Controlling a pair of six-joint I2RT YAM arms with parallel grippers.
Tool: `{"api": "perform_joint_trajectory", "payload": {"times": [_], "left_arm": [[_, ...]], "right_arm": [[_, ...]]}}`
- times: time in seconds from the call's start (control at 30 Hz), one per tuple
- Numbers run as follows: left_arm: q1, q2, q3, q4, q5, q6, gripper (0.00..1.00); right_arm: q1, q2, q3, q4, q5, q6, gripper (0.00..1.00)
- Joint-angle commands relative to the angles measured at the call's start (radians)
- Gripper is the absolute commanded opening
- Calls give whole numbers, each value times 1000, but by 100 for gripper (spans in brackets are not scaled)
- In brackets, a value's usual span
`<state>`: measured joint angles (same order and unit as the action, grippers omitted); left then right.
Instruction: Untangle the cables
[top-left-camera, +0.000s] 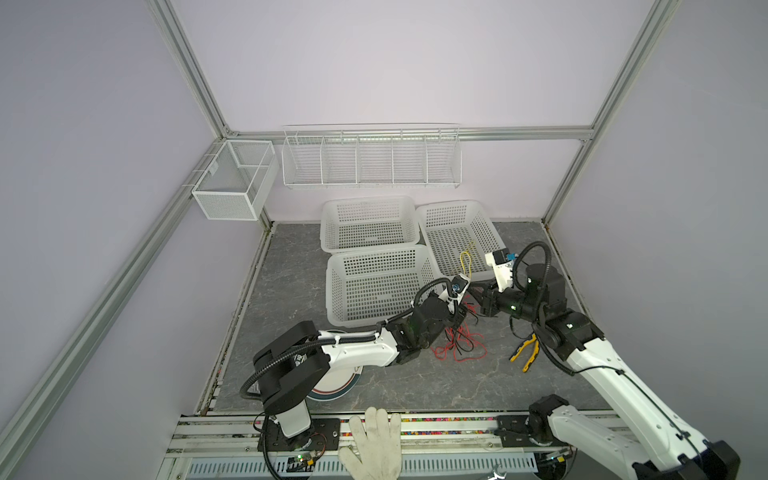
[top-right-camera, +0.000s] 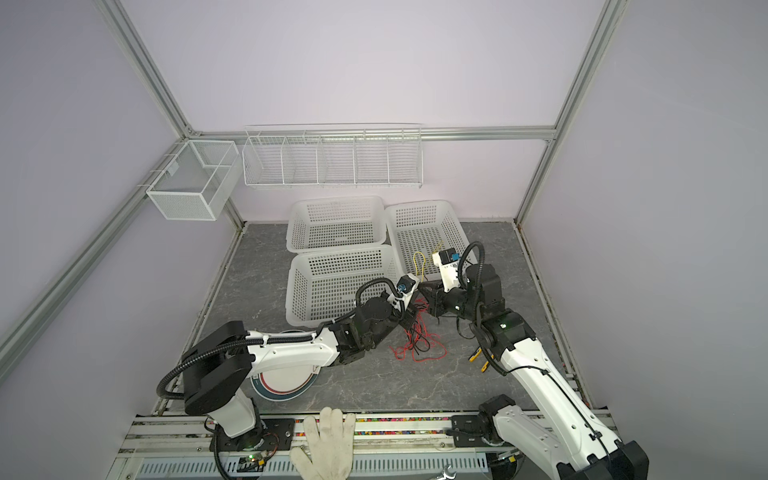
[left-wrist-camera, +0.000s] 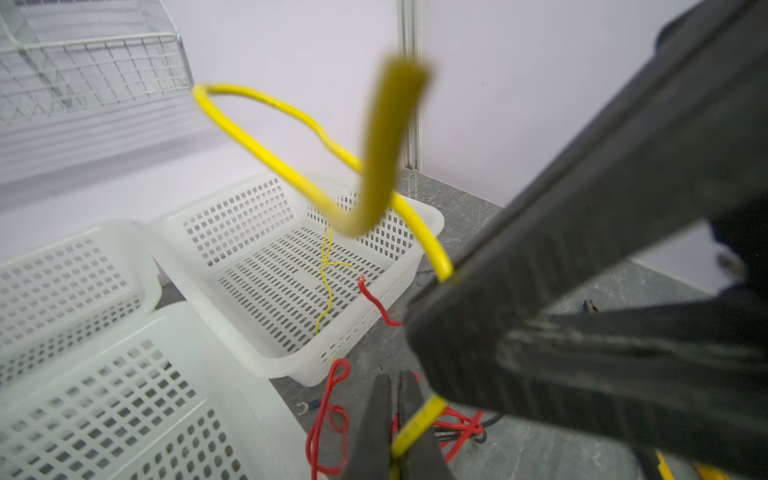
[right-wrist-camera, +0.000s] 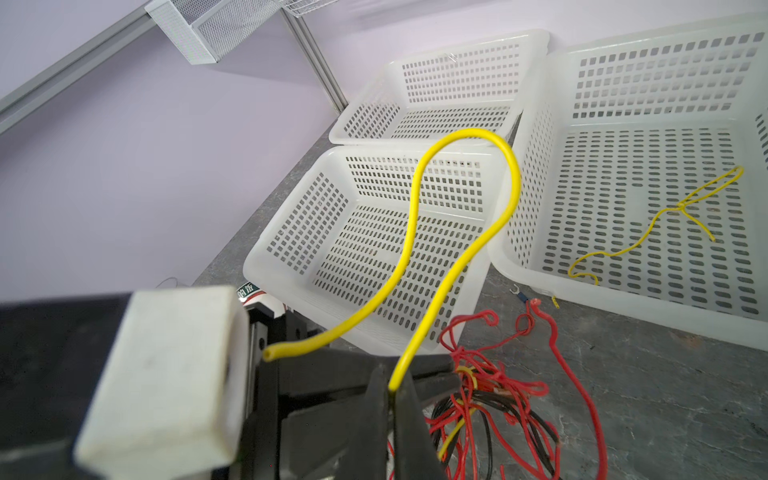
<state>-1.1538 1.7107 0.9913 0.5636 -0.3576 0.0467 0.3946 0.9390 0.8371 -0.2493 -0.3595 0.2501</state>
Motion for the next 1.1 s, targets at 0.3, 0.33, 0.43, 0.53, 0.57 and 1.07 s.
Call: {"api": "perform_joint_trajectory", "payload": {"times": [0.3,0.33,0.43,0.53,0.57,1.07], "left_arm": [[52,31,62,39,18,-57,0],[54,32,61,42,24,-58,0],[61,34,65,41,44,-61,0],[66,32,64,53,75,-63,0],[68,30,62,60,91,-62,0],[71,-14,112,-4,337,-80,0]], "right_arm": [[-7,-66,-80,-51,169,16,66],[-12,-78,-89,-61,185,17,71],[-47,-104,-106,-96,195,18,83],[-94,-107,-135,-117,180,13,90],[-113,-103,-149,-113,169,13,91],[-161,13,-322,219,66,43,96]]}}
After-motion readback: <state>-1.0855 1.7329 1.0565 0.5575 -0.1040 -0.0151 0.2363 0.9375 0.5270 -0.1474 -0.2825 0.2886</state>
